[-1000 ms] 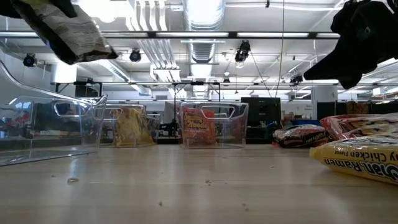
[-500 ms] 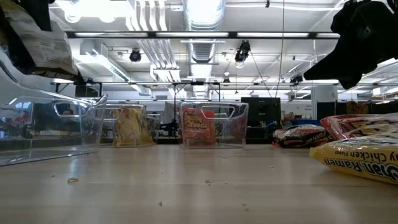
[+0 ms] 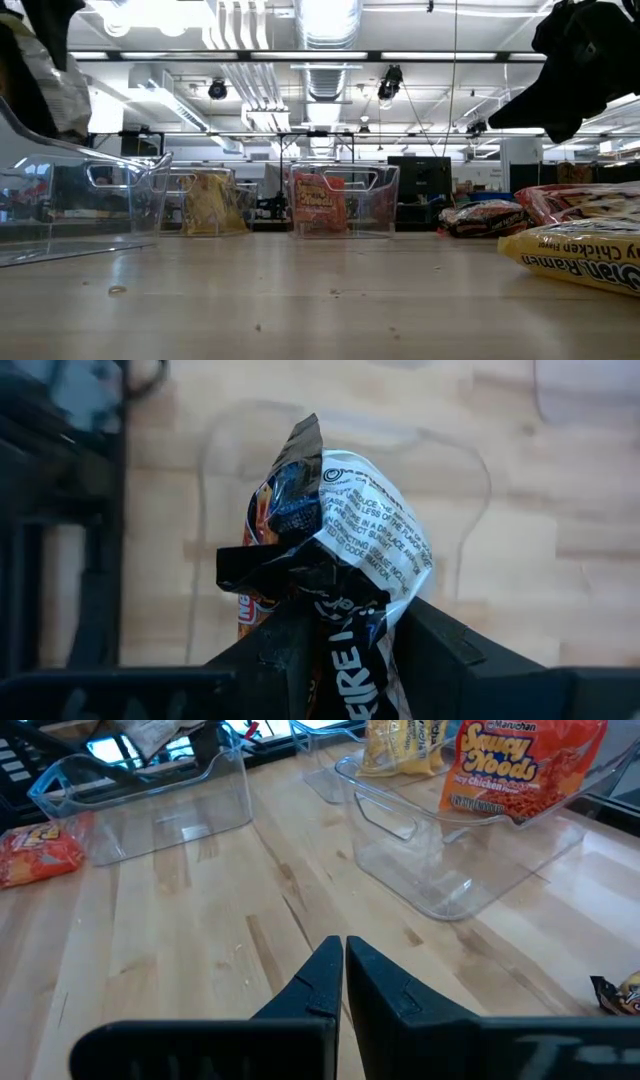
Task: Sort Maruchan noodles
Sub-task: Put the black noodle pack into the bottom transparent bin
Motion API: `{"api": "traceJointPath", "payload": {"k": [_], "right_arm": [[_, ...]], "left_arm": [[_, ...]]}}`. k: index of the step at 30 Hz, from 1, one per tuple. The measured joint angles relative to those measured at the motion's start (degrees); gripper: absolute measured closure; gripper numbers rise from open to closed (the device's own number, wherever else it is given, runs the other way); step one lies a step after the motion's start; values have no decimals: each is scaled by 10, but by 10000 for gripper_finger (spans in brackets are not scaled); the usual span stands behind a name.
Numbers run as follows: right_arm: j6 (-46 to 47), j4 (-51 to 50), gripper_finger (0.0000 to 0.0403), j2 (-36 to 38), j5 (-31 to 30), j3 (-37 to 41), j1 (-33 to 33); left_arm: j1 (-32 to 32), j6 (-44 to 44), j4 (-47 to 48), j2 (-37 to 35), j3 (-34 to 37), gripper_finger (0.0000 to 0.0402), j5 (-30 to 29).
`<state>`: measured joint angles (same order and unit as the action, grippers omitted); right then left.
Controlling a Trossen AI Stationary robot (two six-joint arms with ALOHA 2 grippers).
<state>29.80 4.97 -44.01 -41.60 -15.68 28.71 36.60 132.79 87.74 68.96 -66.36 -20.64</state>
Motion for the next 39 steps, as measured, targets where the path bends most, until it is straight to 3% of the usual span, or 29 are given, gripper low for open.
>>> {"api": "traceJointPath", "payload": {"k": [8,13,21,28,39], "right_arm": [[0,0,394,0,0,0,0],[0,0,394,0,0,0,0],[0,0,394,0,0,0,0],[0,0,394,0,0,0,0],[0,0,394,0,0,0,0]], "left_arm": [[-66,-8,23,7,-15,301,-20],[-99,-35,12,35,-16,301,70],[-122,23,-18,80,-46,301,83],[-157,103,-21,97,-32,301,172],[-222,127,-39,122,-31,301,173]]}}
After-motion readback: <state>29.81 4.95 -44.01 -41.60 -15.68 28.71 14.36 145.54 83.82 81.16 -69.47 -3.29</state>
